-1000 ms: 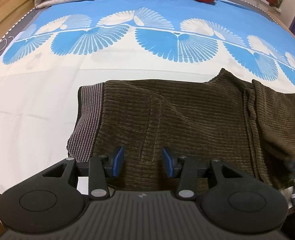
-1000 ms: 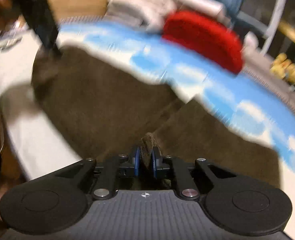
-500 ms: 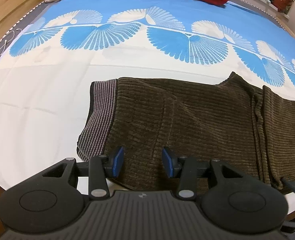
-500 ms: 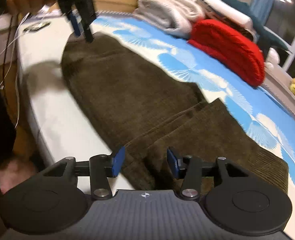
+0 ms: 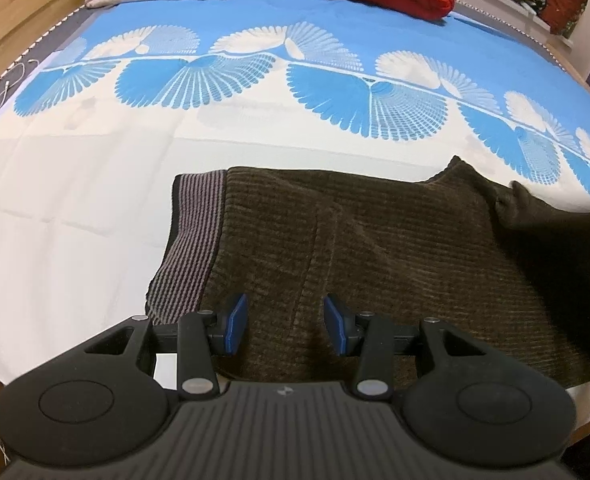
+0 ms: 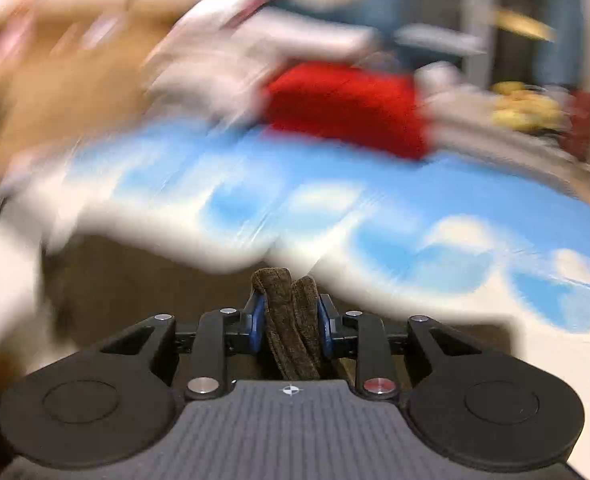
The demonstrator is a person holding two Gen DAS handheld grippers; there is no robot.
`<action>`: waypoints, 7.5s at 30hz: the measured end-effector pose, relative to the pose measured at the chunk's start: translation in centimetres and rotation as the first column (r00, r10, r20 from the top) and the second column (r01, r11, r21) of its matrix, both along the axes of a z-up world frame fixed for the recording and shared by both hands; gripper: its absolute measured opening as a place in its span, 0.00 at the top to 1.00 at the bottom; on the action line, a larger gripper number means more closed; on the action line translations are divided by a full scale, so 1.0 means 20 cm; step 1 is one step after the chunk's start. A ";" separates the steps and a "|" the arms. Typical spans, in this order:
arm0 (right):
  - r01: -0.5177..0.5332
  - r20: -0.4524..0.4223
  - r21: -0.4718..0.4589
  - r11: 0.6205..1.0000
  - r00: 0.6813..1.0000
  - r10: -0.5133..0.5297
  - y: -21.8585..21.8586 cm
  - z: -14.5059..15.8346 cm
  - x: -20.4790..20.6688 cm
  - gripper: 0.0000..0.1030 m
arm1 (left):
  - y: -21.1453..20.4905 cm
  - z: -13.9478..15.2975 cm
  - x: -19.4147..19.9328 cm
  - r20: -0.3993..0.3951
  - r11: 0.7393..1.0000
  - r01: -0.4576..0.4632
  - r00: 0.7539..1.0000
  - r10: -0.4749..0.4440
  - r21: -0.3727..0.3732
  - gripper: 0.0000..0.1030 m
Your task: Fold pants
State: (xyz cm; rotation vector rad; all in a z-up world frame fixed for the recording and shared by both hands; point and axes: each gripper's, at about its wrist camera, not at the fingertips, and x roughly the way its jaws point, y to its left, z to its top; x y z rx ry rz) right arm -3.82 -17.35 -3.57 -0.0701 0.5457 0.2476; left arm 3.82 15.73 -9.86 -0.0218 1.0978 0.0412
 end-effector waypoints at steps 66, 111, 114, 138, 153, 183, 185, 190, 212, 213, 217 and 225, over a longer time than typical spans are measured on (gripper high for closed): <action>0.469 -0.295 0.222 0.855 0.868 -0.399 -0.80 -0.36 -0.03 0.63 | 0.35 -0.38 -0.11 -0.026 0.875 -0.410 0.908 0.418 -0.259 0.64; 0.441 -0.528 0.346 0.828 0.821 -0.216 -1.04 -0.59 0.03 0.31 | -1.33 -0.34 -0.31 0.097 0.896 0.433 0.892 -0.441 0.094 0.68; 0.434 -0.502 0.358 0.827 0.836 -0.222 -1.03 -0.56 0.01 0.56 | -1.32 -0.35 -0.34 0.105 0.893 0.439 0.887 -0.449 0.103 0.68; 0.403 -0.156 0.290 0.868 0.915 -0.373 -1.08 -0.31 -0.20 0.94 | -1.25 -0.33 -0.33 0.114 0.921 0.389 0.915 -0.388 0.012 0.67; 0.282 -0.302 0.087 0.955 0.921 -0.245 -0.91 -0.47 -0.08 0.86 | -1.14 -0.15 -0.26 0.058 0.931 0.365 0.930 -0.363 -0.024 0.55; 0.362 -0.604 0.139 0.922 0.768 -0.211 -1.05 -0.61 0.30 0.09 | -0.97 -0.02 0.29 0.112 0.912 0.396 0.916 -0.385 -0.108 0.13; 0.354 -0.636 0.188 0.916 0.755 -0.161 -1.09 -0.66 0.33 0.07 | -0.94 -0.13 0.36 0.028 0.930 0.318 0.947 -0.319 -0.183 0.12; 0.366 -0.672 0.287 0.885 0.736 -0.086 -1.11 -0.74 0.36 0.07 | -0.96 -0.34 0.52 -0.155 0.941 0.196 0.957 -0.245 -0.276 0.12; 0.271 -0.386 0.324 0.907 0.913 -0.135 -0.89 -0.48 0.55 0.54 | -0.83 -0.11 0.67 0.140 0.936 0.198 0.977 -0.163 -0.291 0.68; 0.261 -0.363 0.336 0.905 0.922 -0.131 -0.86 -0.46 0.57 0.55 | -0.80 -0.08 0.68 0.166 0.939 0.190 0.975 -0.147 -0.288 0.68; 0.222 -0.275 0.388 0.895 0.954 -0.117 -0.71 -0.39 0.68 0.55 | -0.64 0.00 0.71 0.235 0.949 0.134 0.970 -0.066 -0.287 0.62; 0.358 -0.419 0.143 0.923 0.866 -0.271 -0.53 -0.52 0.89 0.42 | -0.52 0.03 0.70 0.239 0.961 0.096 0.971 -0.032 -0.260 0.53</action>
